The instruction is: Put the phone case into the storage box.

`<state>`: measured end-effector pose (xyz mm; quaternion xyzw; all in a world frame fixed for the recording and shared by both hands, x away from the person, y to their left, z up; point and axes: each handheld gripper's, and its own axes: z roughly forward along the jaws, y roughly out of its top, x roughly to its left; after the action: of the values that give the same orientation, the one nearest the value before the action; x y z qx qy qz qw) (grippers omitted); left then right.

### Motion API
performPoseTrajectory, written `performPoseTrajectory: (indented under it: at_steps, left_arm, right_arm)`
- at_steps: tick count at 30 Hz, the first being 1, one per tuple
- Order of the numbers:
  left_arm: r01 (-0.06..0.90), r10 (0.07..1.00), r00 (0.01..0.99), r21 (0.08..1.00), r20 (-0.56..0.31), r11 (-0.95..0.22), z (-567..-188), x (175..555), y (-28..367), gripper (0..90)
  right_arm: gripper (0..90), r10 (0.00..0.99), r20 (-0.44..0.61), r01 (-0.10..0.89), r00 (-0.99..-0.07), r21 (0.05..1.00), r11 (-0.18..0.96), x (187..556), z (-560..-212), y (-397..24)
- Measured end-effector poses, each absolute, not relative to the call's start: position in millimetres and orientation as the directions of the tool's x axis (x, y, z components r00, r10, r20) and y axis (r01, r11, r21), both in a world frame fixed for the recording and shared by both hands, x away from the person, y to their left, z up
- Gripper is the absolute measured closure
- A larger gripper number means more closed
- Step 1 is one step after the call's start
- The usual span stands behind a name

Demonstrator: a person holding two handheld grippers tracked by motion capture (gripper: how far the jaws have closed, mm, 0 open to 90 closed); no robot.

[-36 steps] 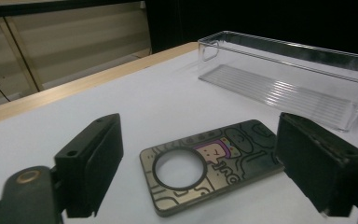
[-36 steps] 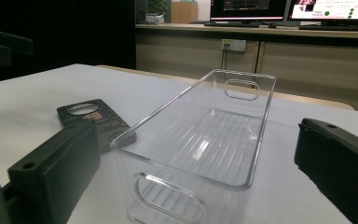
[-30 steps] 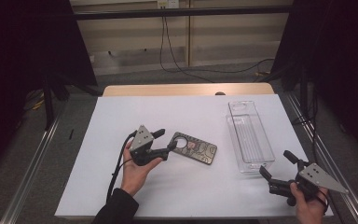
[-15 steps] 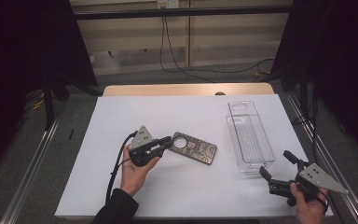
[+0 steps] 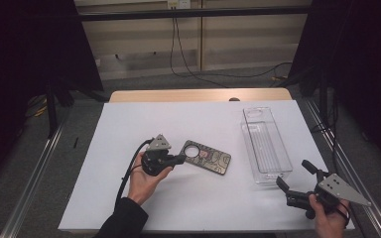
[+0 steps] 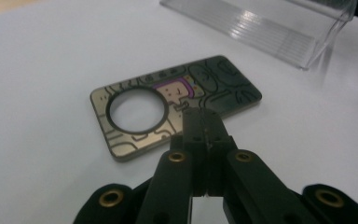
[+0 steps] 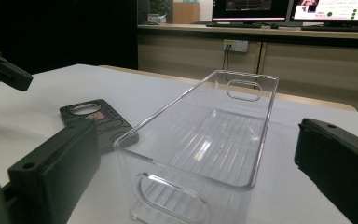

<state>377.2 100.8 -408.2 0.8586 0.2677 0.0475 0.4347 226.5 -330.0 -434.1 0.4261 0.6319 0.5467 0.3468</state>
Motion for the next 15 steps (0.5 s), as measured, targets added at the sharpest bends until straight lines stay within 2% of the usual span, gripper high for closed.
performPoseTrajectory:
  at_steps: [7,12,15]
  left_arm:
    - [0.434,0.472,0.869,0.690,-0.151,-0.579,-410.7,391.3,91.7,90.0]
    - [0.478,0.475,0.862,0.600,-0.179,-0.641,-419.2,399.9,81.7,90.0]
    - [0.496,0.496,0.852,0.558,-0.167,-0.665,-424.9,402.8,77.2,90.0]
  right_arm:
    - [0.0,0.920,0.026,0.160,-0.392,0.986,0.041,226.2,-433.8,-331.2]
    - [0.0,0.919,0.025,0.159,-0.394,0.986,0.041,226.3,-433.9,-330.7]
    - [0.0,0.919,0.025,0.159,-0.394,0.986,0.042,226.2,-433.9,-330.8]
